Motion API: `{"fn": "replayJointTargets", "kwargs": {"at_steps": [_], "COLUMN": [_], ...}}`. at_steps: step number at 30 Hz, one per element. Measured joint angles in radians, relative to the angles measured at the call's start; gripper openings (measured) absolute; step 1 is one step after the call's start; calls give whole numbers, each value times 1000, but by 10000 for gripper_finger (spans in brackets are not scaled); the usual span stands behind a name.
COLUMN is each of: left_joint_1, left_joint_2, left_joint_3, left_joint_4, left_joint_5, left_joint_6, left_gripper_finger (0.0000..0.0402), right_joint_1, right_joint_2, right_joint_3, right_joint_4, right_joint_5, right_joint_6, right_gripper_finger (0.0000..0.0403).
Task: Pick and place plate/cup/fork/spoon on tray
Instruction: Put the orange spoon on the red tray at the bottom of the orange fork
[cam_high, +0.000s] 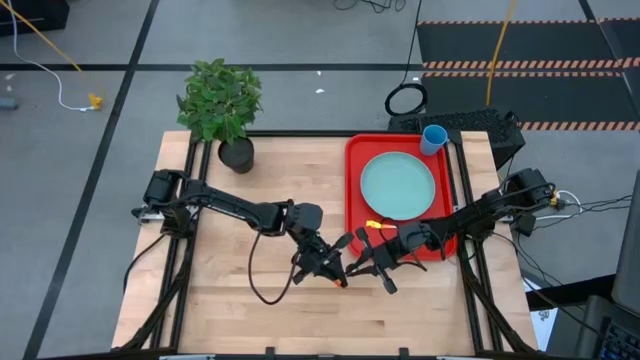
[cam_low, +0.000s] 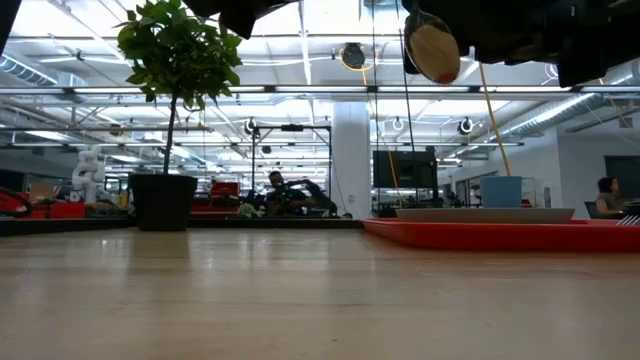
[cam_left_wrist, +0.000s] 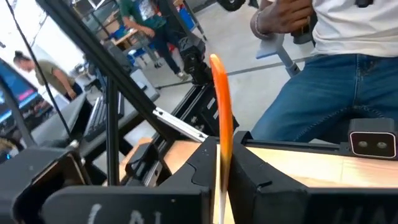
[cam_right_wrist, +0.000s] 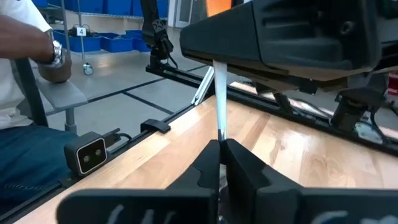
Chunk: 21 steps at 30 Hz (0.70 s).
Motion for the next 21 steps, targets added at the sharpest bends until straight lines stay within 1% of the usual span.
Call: {"fn": "replayJointTargets", "kwargs": {"at_steps": [4,8,13,15,17,20,21], "left_joint_1": [1,1,1,0,1,1,1], "left_joint_2": [0,-4,-32,-53,-59,-90,-96], "left_joint_3": [0,0,2,2,2,-1,1], "left_joint_4": [-11,-23,-55,-107,-111,-147,-133], "left_joint_5": [-43,-113,-179,-213,-240,-254,-256], "left_joint_6": [-50,-115,-165,-174,-201,-251,-257], "left_gripper_finger": [47,63,87,97,107,124,130], "right_joint_1": [-5,-19,-32,-32,-32,-32,-32], "right_joint_2": [0,-15,-68,-91,-117,-159,-174], "right_joint_3": [0,0,0,0,0,0,0], "right_joint_4": [-23,-63,-150,-171,-206,-268,-294], "right_joint_5": [3,3,6,7,9,45,57], "right_joint_6": [24,48,63,68,70,69,71], "right_gripper_finger": [7,3,1,1,1,1,1]}}
